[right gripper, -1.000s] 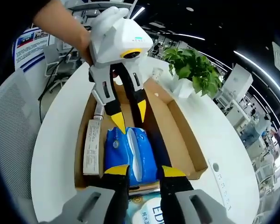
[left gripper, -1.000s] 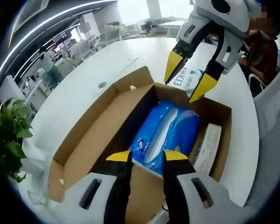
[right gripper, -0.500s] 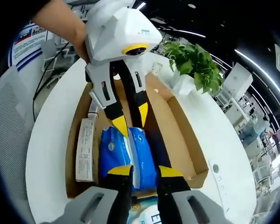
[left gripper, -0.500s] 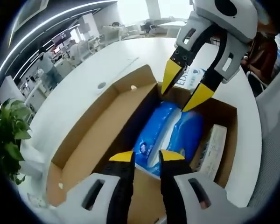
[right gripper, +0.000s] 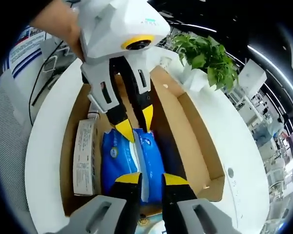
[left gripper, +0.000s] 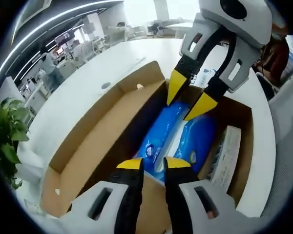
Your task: Operate the shoe box by opening the lid, removing the specified soft item, and placing it in the target area until the item is outside and the box remains undamaged.
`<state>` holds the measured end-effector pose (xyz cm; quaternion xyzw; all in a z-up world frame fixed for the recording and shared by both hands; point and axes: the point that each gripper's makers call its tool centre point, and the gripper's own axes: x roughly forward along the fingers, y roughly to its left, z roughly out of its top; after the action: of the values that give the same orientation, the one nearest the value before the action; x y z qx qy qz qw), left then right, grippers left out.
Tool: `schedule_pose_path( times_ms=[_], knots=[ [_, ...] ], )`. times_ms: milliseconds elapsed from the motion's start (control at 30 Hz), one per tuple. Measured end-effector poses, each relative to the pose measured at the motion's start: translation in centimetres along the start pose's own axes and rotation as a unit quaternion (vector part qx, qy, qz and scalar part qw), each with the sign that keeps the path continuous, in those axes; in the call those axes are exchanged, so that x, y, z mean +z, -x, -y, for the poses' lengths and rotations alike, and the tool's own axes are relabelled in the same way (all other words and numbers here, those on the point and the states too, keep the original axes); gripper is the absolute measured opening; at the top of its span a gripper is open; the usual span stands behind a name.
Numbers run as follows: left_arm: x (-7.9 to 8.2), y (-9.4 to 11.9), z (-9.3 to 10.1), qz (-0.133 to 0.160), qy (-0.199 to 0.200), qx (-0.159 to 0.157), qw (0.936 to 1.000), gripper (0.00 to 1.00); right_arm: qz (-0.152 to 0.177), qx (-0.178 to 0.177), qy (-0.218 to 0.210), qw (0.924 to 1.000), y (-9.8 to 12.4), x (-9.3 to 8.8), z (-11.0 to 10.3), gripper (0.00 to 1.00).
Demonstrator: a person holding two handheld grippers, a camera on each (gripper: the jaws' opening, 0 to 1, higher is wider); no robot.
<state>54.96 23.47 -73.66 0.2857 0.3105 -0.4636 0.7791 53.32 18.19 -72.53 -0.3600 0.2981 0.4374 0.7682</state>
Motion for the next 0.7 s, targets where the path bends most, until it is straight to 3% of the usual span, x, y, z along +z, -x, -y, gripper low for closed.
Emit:
schedule_pose_path(
  times_ms=[367, 700],
  knots=[
    [-0.14, -0.35, -0.54, 0.005, 0.003, 0.003, 1.0000, 0.08, -0.026, -0.006, 0.014, 0.9995, -0.80, -0.85, 0.21, 0.00],
    [-0.02, -0.55, -0.30, 0.008, 0.006, 0.002, 1.0000, 0.01, -0.016, -0.009, 0.008, 0.9998, -0.44, -0.83, 0.66, 0.00]
  ],
)
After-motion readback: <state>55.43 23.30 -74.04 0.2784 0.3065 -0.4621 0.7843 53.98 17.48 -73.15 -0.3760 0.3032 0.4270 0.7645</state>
